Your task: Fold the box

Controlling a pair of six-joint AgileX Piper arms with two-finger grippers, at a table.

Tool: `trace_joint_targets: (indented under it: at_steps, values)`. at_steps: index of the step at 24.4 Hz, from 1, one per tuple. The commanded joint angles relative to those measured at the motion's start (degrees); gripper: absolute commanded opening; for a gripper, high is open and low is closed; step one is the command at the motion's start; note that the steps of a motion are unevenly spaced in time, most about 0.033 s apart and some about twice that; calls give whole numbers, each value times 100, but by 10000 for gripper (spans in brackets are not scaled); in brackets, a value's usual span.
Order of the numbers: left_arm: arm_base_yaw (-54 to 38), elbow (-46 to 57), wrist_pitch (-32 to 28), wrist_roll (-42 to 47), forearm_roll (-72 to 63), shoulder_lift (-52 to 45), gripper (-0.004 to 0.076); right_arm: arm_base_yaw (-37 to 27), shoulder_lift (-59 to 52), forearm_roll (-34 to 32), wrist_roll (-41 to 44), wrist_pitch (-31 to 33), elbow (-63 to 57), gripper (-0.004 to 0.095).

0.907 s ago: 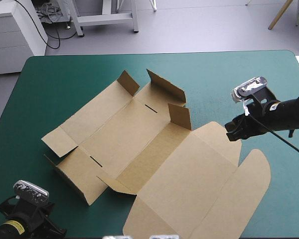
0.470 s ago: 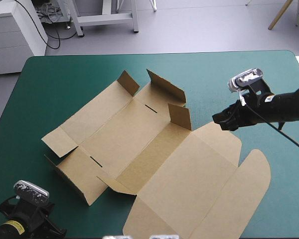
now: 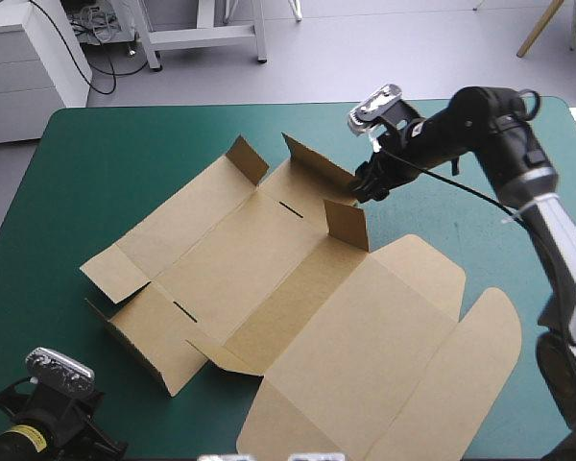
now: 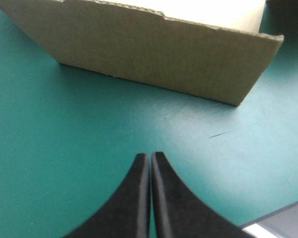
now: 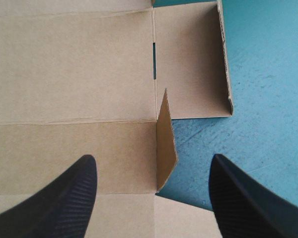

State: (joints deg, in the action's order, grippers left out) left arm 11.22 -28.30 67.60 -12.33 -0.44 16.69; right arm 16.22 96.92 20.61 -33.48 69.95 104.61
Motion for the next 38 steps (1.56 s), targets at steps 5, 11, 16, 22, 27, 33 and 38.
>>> trace_joint_targets:
  at_steps: [5,11,16,22,27,33,38]
  values:
    - [-5,-143,-169,-1,10,79,-10,238,1138,-265,31,-110,591,553]
    - [-5,-143,-169,-1,10,79,-10,246,1770,-213,1,-110,578,553]
    - [-5,-143,-169,-1,10,79,-10,346,1937,-222,317,-110,566,546]
    - [-5,-143,-169,-1,10,79,-10,492,1937,-823,666,-98,341,161]
    - [-5,-143,-164,-1,10,79,-10,580,1937,-917,452,-98,139,-14]
    - [-5,-312,-153,9,-110,79,-10,695,1937,-962,-579,-98,239,-14]
    - [-5,-808,-153,34,-191,79,-10,953,1937,-1021,-2026,-483,572,-13]
